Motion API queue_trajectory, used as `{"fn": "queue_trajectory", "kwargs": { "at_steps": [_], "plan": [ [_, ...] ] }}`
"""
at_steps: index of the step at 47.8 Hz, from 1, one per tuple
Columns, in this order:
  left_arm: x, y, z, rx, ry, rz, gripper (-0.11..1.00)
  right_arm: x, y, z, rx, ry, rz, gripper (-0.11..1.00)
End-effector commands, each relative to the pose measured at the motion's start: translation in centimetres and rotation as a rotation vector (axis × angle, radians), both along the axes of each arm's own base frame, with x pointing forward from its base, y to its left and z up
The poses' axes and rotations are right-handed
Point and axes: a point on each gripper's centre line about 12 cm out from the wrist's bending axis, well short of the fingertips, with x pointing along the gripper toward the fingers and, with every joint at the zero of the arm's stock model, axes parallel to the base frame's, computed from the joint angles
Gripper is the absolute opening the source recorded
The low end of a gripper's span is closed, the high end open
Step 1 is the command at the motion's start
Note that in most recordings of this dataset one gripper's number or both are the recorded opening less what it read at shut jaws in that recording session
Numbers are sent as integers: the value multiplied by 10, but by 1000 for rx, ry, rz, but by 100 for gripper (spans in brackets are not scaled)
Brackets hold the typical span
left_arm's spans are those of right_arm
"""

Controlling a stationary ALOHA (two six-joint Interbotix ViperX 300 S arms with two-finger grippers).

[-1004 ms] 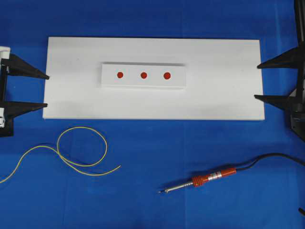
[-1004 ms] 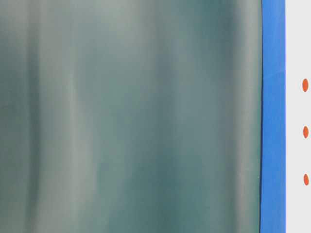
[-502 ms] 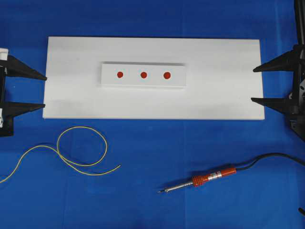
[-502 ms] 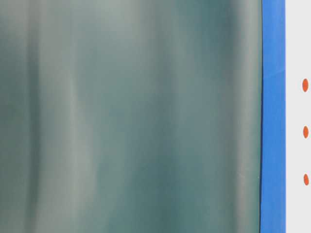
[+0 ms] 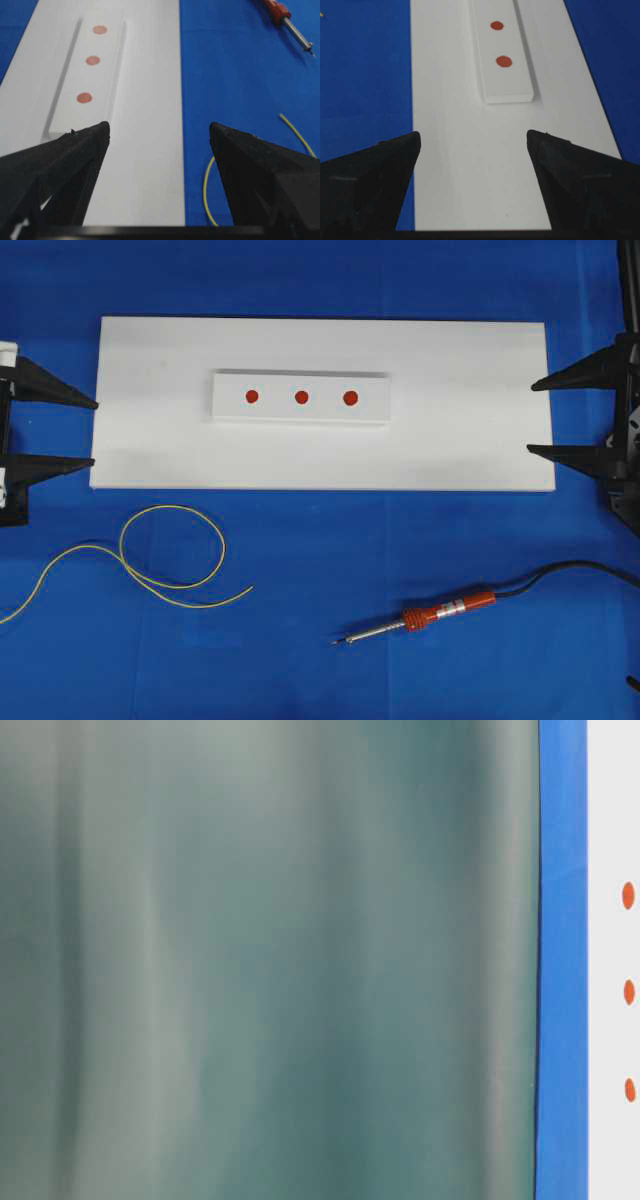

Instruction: Touch the tip of the soldering iron to the tip of the solder at the mark.

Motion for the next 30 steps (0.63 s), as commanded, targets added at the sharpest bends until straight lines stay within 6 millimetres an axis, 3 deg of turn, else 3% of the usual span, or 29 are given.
{"fn": "queue_trajectory", "kwargs": {
  "at_steps": [1, 30],
  "plan": [
    [2, 0, 5, 3, -11, -1, 76, 2, 0, 5, 0, -9, 1, 79],
    [2, 0, 4, 3, -5, 1, 76, 2, 0, 4, 1, -3, -1, 79]
  ]
}}
